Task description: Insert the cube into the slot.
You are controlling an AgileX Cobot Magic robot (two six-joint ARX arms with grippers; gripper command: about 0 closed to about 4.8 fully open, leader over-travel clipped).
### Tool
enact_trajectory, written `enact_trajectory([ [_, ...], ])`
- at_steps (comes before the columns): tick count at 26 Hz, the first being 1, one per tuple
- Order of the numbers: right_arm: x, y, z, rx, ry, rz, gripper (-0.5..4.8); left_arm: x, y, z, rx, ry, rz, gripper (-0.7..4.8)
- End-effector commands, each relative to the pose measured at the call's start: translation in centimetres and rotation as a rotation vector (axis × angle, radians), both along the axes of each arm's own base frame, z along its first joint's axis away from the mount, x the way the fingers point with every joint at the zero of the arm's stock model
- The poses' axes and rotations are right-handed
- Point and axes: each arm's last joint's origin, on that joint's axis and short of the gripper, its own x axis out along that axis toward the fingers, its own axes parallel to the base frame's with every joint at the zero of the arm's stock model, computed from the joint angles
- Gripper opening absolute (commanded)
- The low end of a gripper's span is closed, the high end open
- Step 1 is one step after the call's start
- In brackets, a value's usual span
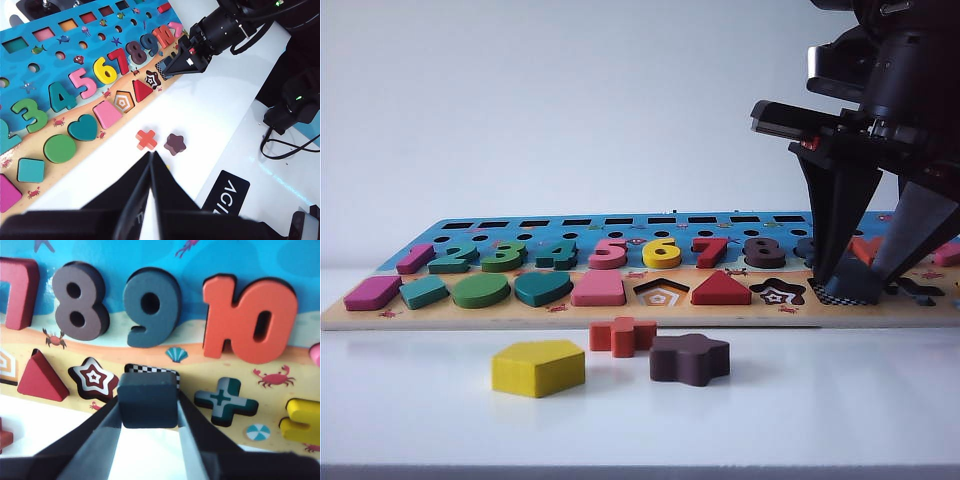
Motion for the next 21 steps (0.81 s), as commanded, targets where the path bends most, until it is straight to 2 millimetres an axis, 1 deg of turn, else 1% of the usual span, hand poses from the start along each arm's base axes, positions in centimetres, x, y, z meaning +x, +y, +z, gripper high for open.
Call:
enact_trajectory([
  [1, 0.17, 0.07, 0.2, -0.002, -0.03, -0.003, 0.2, 0.07, -0.04, 0.2, -0.007, -0.02, -0.01, 0.1],
  [21, 0.21, 0.15, 0.18, 0.012, -0.027, 0.002, 0.2, 0.07, -0.04, 0.2, -0.007, -0.02, -0.01, 0.1],
])
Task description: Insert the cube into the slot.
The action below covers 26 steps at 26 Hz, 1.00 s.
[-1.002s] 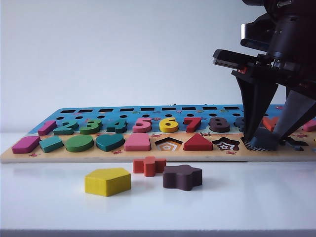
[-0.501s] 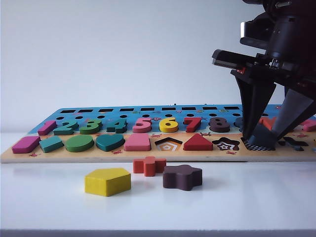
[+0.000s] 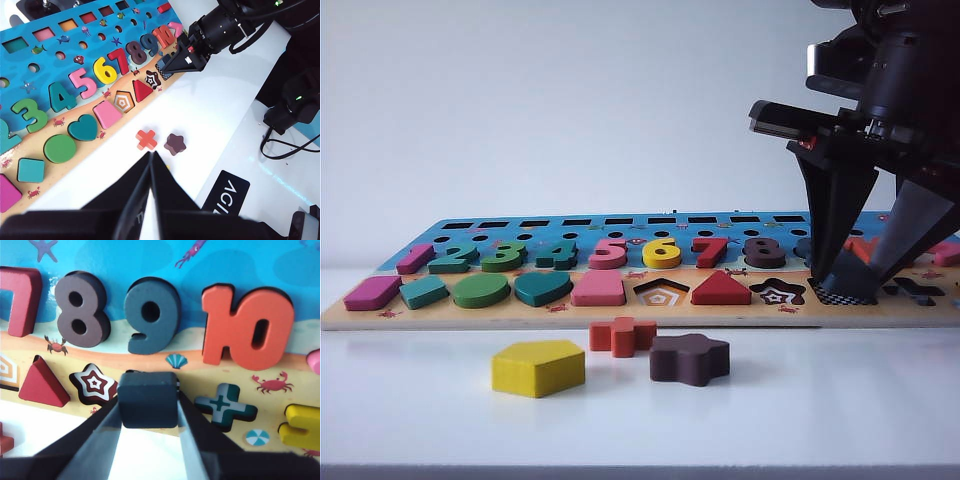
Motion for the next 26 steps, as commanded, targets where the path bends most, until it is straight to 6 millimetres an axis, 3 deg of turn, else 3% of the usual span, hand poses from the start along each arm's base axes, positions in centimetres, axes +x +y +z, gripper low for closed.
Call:
enact_trajectory([
  [1, 0.09, 0.11, 0.14, 0.013, -0.01, 0.007, 0.2, 0.07, -0.04, 0.2, -0.007, -0.02, -0.01, 0.1],
  [11, 0.1, 0.13, 0.12, 0.019, -0.006, 0.006, 0.24, 0.07, -0.04, 0.2, -0.007, -0.02, -0.01, 0.1],
  [26, 0.1, 0.14, 0.08, 0.018, -0.006, 0.007, 1.27, 0.07, -0.04, 0.2, -0.007, -0.02, -0.01, 0.1],
])
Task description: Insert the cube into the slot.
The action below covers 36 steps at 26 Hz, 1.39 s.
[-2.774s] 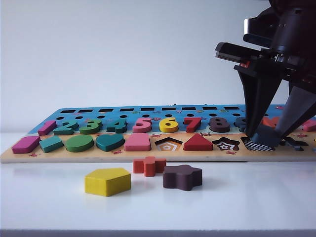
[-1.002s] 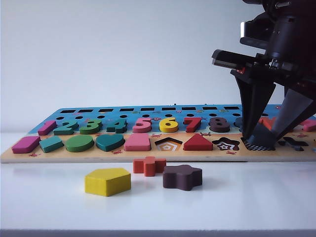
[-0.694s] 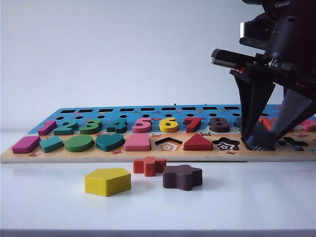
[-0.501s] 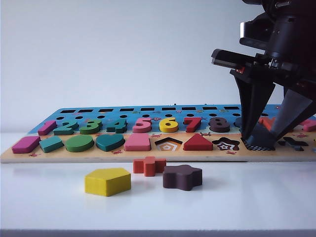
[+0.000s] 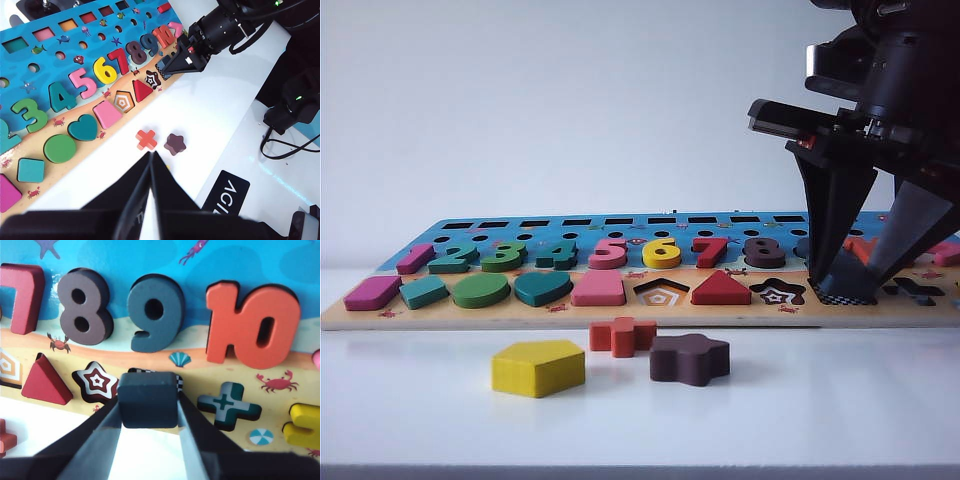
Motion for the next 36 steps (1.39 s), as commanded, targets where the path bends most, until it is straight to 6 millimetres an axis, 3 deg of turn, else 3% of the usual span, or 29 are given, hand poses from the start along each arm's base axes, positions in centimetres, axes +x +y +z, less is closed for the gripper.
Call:
enact_trajectory([
  [1, 0.12, 0.1, 0.1, 0.008, -0.014, 0.001, 1.34, 0.06, -0.04, 0.2, -0.007, -0.02, -0.01, 0.1],
  [16, 0.37, 0.26, -0.35, -0.002, -0.003, 0.0, 1.9, 0.06, -0.04, 0.2, -0.007, -0.02, -0.01, 0.1],
  [26, 0.52, -0.04, -0.28, -0.009, -0.01, -0.013, 2.71, 0.06, -0.04, 0.2, -0.007, -0.02, -0.01, 0.1],
  [36, 0.55, -0.22, -0.24, -0.014, -0.009, -0.012, 2.84, 0.06, -0.04, 0.2, -0.007, -0.02, -0.01, 0.1],
])
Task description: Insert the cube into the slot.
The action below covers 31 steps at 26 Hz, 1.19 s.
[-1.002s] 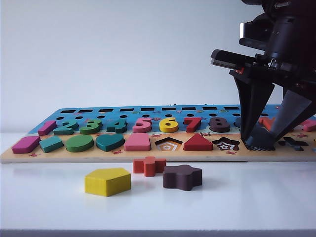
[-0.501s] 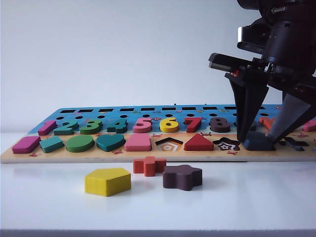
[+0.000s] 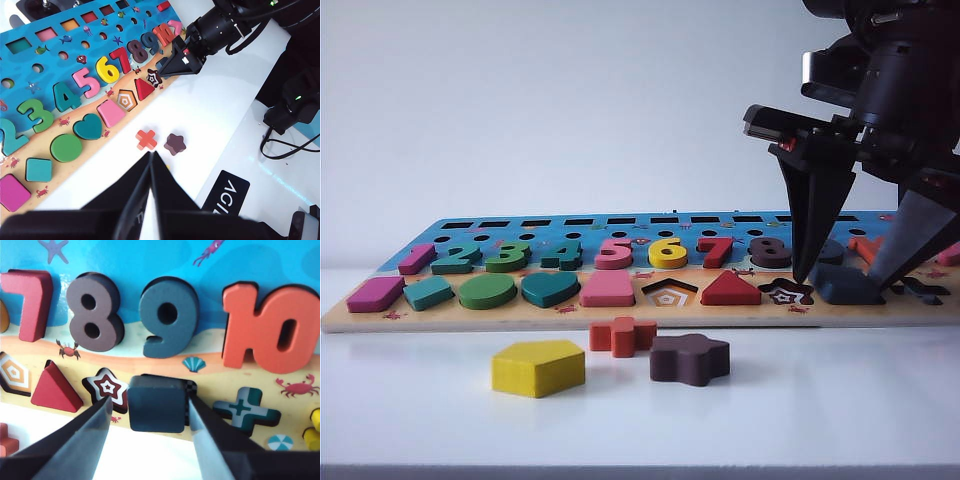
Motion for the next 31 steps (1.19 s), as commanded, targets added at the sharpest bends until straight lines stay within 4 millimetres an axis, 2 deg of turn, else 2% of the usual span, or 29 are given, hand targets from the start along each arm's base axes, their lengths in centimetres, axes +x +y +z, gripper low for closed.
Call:
enact_trajectory([
  [1, -0.01, -0.18, 0.14, -0.019, -0.012, -0.01, 2.84, 0.06, -0.04, 0.2, -0.007, -0.02, -0.01, 0.1],
  [12, -0.29, -0.19, 0.69, 0.029, -0.011, 0.01, 2.84, 0.06, -0.04, 0.2, -0.007, -0.02, -0.01, 0.1],
  [31, -0.36, -0.39, 0.93, 0.002, -0.038, 0.002, 2.85, 0.06, -0.04, 0.2, -0.007, -0.02, -0.01, 0.1],
])
